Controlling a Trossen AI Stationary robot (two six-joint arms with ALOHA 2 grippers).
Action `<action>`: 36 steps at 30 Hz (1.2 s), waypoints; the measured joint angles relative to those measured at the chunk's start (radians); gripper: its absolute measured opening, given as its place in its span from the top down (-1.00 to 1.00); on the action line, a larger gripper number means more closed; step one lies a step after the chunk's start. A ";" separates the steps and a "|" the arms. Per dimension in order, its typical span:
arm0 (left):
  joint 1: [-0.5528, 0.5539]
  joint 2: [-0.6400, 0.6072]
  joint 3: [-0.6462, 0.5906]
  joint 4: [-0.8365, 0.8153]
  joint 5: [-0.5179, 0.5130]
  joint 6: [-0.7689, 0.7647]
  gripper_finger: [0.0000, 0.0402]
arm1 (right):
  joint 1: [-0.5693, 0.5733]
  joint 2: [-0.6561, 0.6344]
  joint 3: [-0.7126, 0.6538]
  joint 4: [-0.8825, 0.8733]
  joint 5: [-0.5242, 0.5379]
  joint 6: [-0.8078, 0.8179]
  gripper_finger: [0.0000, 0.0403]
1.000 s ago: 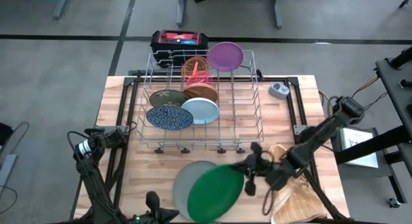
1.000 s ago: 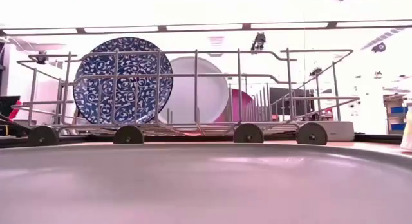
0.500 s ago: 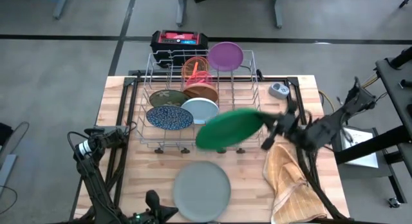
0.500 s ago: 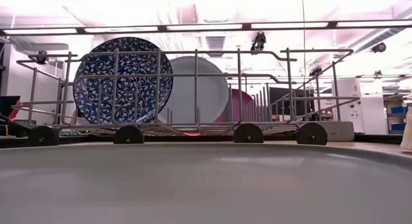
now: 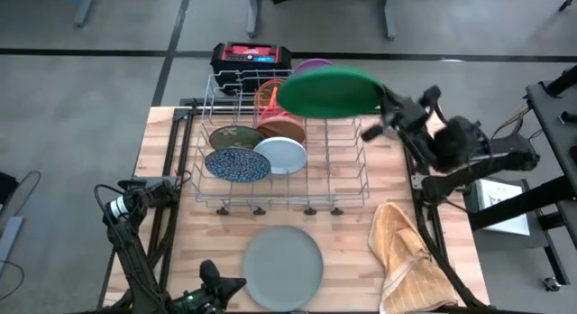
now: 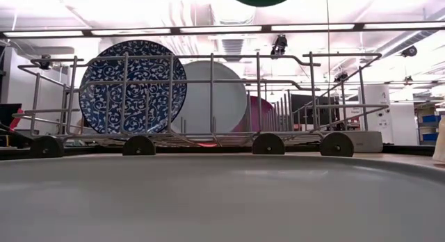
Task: Sort dishes
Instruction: Put the green plate into the dish rack
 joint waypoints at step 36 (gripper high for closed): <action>0.014 -0.055 0.032 -0.275 -0.004 -0.158 1.00 | -0.534 0.752 0.520 -0.142 -0.819 0.276 1.00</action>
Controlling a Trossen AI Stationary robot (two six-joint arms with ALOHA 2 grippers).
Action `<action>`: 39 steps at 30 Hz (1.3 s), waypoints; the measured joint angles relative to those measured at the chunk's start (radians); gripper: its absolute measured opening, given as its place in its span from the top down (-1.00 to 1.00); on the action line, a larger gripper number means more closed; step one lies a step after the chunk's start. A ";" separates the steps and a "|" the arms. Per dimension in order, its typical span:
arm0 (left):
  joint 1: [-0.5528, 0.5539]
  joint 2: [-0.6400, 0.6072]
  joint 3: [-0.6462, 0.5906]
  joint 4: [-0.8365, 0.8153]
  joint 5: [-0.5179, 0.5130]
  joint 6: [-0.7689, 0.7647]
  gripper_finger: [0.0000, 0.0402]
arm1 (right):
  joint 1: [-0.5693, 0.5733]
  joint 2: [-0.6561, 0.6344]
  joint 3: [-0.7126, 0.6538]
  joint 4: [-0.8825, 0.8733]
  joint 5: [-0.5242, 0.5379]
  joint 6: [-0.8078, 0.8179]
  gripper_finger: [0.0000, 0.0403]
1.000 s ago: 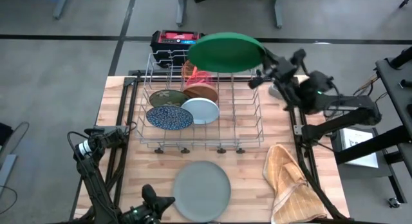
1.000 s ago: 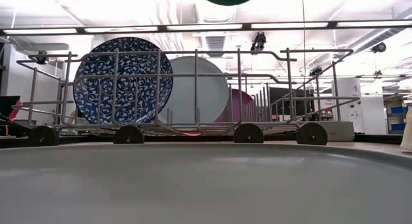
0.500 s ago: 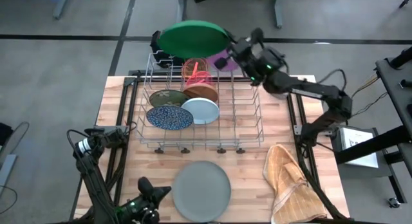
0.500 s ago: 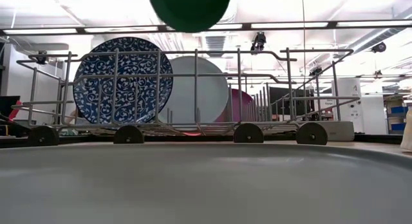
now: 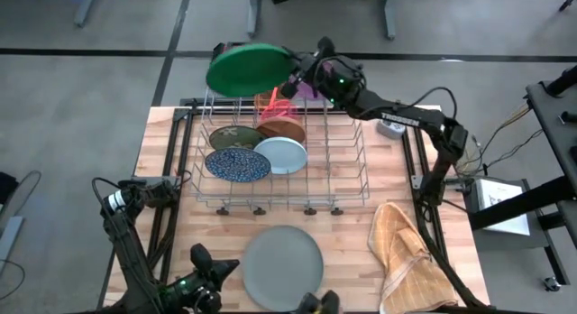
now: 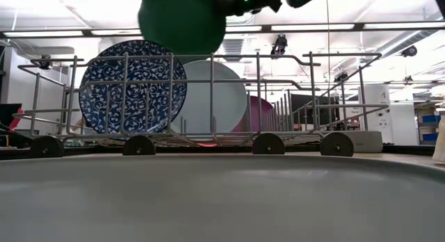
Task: Sort dishes
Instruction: Put the green plate into the dish rack
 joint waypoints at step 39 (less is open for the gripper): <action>-0.034 -0.002 0.199 -0.007 0.056 0.161 1.00 | -0.128 -0.392 0.000 -0.398 0.538 0.025 1.00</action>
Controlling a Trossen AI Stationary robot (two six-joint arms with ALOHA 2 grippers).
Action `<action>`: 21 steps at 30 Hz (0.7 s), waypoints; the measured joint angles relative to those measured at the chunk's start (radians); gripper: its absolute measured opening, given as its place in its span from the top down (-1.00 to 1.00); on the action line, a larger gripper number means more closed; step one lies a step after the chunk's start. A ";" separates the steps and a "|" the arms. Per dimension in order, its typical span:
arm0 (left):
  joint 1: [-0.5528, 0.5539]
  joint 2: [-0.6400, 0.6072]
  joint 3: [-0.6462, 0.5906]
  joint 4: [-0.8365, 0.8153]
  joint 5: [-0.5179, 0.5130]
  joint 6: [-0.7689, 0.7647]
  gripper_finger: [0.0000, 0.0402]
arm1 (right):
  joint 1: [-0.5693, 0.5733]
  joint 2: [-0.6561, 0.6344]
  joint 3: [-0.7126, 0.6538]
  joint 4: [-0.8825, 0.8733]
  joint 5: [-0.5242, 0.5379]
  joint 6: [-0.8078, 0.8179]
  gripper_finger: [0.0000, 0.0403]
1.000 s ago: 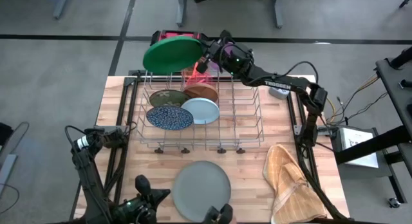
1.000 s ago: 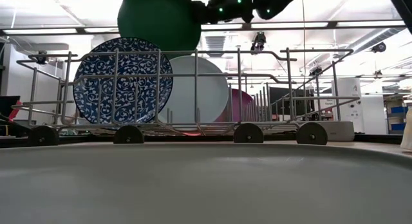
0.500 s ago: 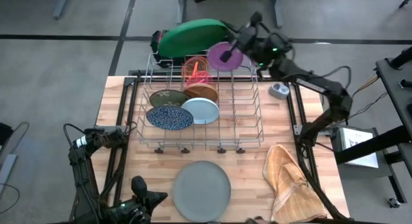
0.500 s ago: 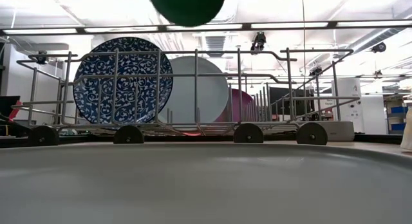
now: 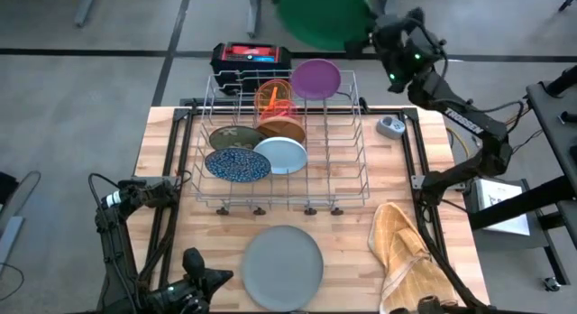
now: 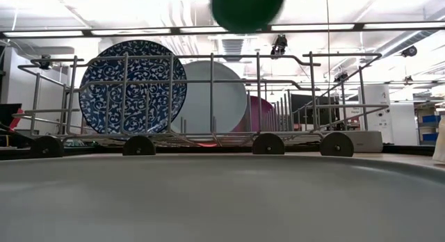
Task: Sort dishes
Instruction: Put the green plate into the dish rack
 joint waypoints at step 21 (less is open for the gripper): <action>0.001 0.000 0.005 0.000 -0.106 0.073 1.00 | 0.149 0.030 -0.062 -0.763 0.298 0.494 1.00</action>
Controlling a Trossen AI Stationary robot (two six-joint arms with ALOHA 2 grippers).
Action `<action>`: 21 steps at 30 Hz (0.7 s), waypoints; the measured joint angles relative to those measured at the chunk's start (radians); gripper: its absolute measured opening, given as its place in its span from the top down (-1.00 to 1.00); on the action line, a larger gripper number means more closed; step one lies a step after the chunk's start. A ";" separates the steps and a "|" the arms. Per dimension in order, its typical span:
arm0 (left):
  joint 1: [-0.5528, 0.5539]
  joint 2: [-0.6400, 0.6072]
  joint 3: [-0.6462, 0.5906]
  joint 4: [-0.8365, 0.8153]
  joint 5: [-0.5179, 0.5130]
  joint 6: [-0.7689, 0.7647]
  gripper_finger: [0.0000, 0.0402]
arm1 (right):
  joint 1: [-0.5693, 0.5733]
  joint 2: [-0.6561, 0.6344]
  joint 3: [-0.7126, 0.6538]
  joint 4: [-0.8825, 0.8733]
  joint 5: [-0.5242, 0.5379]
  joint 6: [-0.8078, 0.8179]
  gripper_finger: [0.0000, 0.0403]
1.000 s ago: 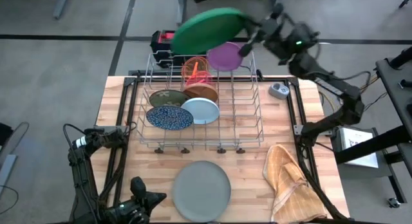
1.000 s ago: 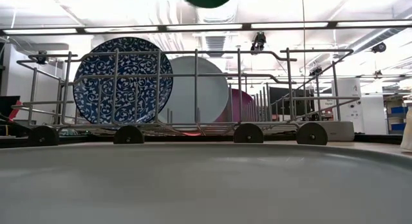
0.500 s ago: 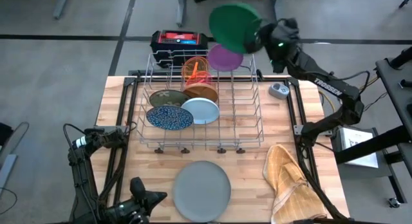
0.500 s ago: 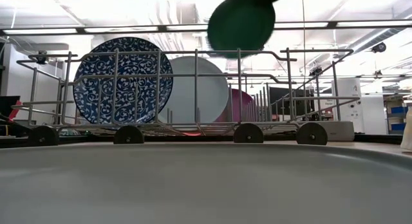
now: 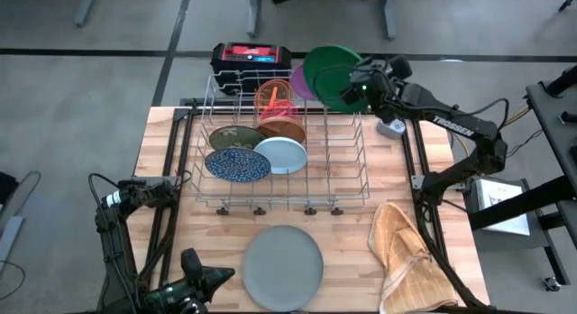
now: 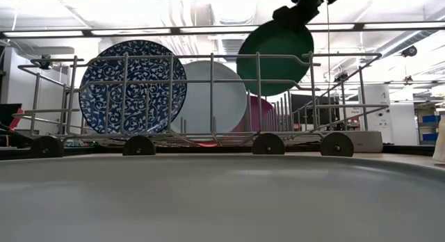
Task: Sort dishes
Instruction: Put the green plate into the dish rack
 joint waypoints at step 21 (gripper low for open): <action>0.000 0.000 0.000 0.000 0.001 -0.023 1.00 | 0.059 0.001 -0.088 0.002 0.031 0.052 1.00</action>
